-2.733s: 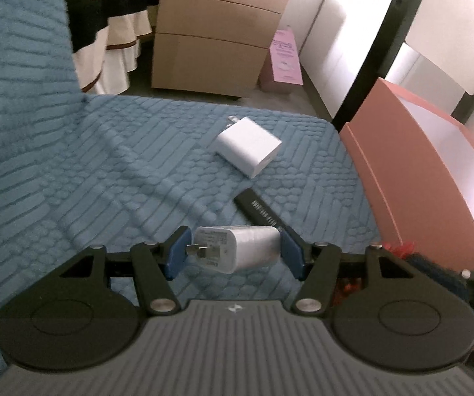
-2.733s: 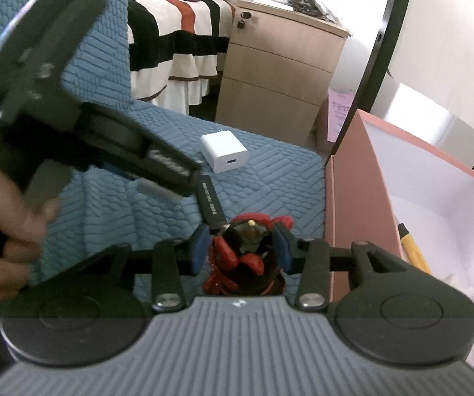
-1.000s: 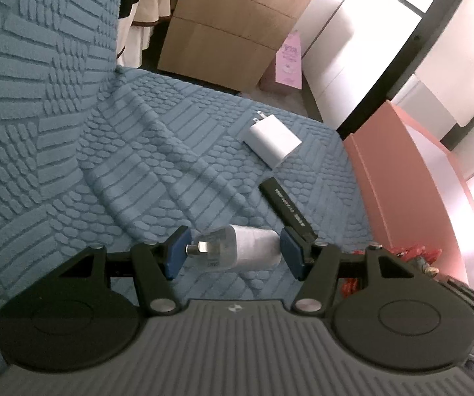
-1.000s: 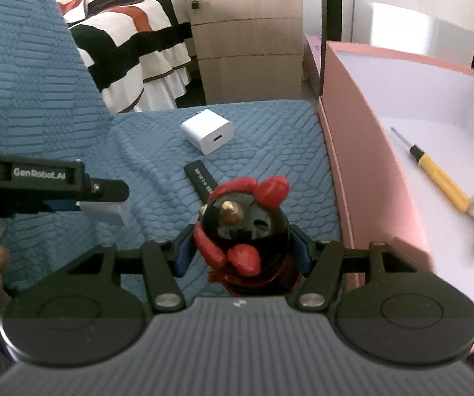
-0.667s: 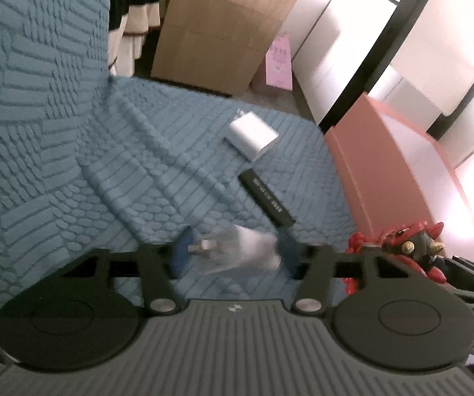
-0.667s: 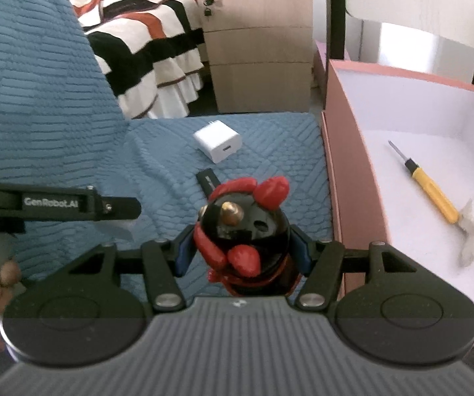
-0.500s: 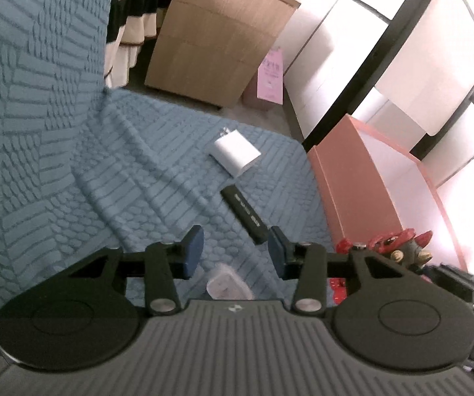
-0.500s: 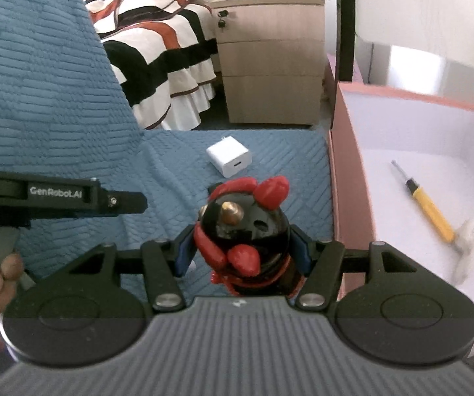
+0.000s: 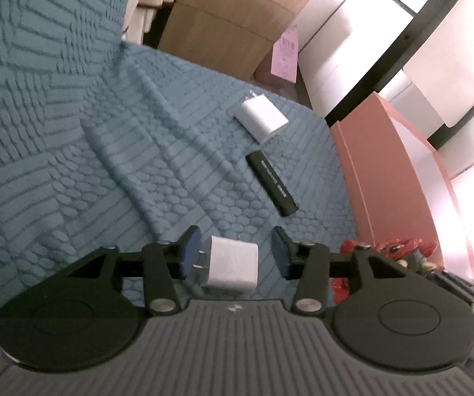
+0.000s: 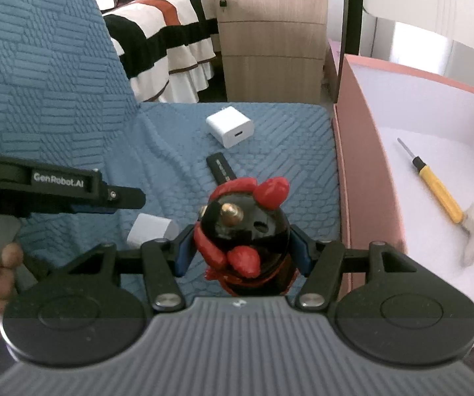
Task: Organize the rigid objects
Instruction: 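Lift the charger with the left tool while the right tool holds the figurine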
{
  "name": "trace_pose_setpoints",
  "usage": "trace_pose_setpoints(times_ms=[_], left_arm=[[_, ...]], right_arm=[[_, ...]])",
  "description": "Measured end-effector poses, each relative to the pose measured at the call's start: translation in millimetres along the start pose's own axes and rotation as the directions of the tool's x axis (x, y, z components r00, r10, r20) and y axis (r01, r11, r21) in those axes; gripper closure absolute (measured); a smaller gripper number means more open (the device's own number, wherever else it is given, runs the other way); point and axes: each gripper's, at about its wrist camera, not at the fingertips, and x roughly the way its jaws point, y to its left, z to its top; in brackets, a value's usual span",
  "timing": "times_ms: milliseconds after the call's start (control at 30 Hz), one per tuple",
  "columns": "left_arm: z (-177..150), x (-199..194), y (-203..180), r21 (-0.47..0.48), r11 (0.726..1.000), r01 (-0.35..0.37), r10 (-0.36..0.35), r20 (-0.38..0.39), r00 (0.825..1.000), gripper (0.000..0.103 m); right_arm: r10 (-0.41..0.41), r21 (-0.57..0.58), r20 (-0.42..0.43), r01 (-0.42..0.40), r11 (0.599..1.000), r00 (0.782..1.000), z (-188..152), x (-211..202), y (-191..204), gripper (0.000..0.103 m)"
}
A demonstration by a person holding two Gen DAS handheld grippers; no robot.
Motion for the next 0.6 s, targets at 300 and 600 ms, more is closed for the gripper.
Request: trace_pose_setpoints(times_ms=[300,600], left_arm=[[-13,15,-21,0.147,0.989,-0.037,0.038,-0.004,0.999,0.043],[-24,28,-25,0.204,0.974,-0.095,0.102,-0.023,0.995,0.042]], right_arm=[[-0.024,-0.02,-0.02,0.023,1.0,1.0,-19,12,7,0.041],[-0.05,-0.032,-0.024,0.05,0.998,0.998,-36,21,7,0.041]])
